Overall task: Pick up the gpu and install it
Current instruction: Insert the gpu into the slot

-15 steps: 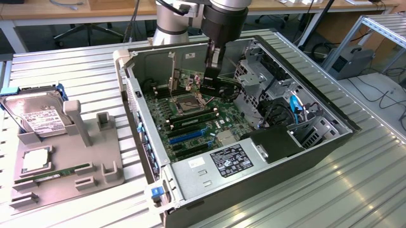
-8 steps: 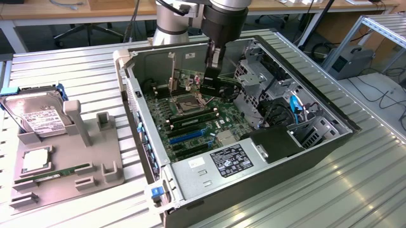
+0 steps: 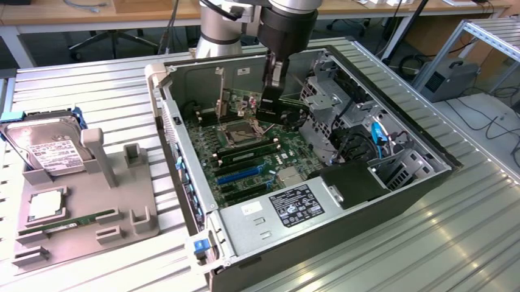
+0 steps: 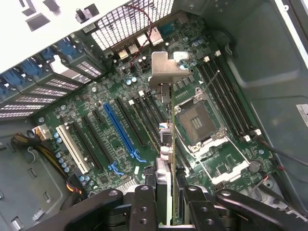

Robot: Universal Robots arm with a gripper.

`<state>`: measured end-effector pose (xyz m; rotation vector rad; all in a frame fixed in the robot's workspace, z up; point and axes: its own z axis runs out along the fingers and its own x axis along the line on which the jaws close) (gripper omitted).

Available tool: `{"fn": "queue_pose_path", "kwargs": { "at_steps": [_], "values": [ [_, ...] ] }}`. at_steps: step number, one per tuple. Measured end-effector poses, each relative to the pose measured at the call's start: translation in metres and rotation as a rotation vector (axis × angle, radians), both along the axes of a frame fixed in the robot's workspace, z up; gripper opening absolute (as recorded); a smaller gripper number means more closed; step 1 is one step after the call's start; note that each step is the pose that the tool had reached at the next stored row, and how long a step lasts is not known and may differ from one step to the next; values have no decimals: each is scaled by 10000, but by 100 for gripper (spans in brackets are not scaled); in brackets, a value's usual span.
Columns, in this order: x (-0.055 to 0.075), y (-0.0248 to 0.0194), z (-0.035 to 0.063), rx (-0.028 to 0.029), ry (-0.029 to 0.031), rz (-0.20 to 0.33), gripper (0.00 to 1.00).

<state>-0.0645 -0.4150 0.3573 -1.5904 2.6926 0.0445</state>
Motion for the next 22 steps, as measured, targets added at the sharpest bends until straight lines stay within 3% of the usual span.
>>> {"fn": "queue_pose_path", "kwargs": {
  "at_steps": [22],
  "values": [
    [0,0,0,0,0,333,27]
  ]
}}
